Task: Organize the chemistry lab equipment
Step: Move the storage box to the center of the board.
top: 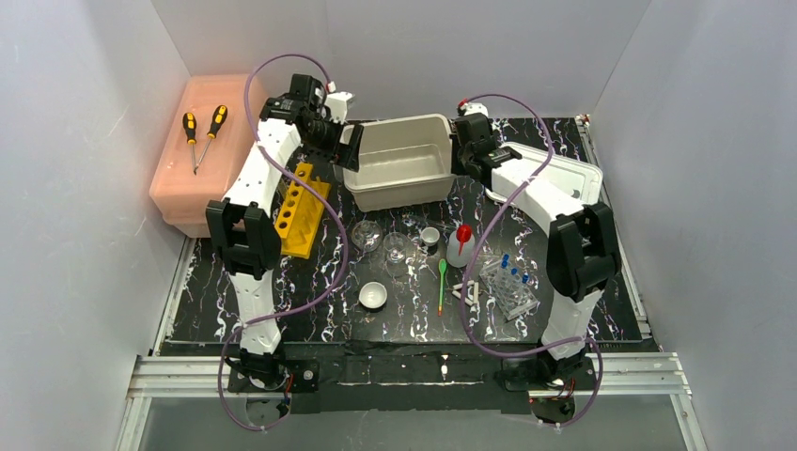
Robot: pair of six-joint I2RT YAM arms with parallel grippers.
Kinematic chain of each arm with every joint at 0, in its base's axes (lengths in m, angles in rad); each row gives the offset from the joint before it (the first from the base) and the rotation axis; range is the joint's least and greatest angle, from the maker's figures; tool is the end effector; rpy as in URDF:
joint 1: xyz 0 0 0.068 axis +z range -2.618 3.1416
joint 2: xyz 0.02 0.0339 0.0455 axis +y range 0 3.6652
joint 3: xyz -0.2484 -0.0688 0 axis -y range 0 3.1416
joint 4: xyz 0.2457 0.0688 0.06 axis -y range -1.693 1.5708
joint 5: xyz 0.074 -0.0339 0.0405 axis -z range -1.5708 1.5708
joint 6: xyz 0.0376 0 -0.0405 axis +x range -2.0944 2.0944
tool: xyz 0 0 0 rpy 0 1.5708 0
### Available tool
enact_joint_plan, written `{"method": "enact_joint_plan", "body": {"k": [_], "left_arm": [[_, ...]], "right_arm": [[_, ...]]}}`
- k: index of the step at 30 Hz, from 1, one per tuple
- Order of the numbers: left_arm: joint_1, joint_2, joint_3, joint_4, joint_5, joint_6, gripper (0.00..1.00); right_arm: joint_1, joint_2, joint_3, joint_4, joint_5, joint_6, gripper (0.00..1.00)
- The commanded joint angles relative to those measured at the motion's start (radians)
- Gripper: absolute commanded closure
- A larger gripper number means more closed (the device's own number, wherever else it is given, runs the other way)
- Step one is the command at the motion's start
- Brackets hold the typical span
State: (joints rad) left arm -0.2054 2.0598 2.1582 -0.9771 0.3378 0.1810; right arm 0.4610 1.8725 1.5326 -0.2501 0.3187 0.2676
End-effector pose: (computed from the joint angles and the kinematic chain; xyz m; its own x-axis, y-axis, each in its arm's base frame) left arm 0.4333 -0.1030 0.3323 -0.6695 0.3130 -0.6737 0.5286 0.8379 -0.1361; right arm 0.3963 0.1837 0.2643 -0.5306 0.0168 -0.8475 -0.0508 0.9974 0.0516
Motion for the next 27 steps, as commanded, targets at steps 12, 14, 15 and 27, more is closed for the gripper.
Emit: {"method": "enact_joint_plan", "body": {"k": [12,14,15,27], "left_arm": [[-0.031,-0.151,-0.286,0.048,0.034,0.028,0.02],[-0.035,-0.171,-0.313,0.055,0.037,0.029,0.02],[-0.036,-0.178,-0.328,0.063,0.039,0.029,0.02],[-0.042,-0.227,-0.351,0.047,0.045,0.034,0.02]], "right_arm": [[0.002,-0.261,-0.244,-0.087,-0.068,0.122,0.72],[0.002,-0.27,-0.229,-0.115,-0.08,0.119,0.72],[0.002,-0.276,-0.227,-0.121,-0.09,0.119,0.72],[0.002,-0.348,-0.223,-0.174,-0.072,0.082,0.35]]}}
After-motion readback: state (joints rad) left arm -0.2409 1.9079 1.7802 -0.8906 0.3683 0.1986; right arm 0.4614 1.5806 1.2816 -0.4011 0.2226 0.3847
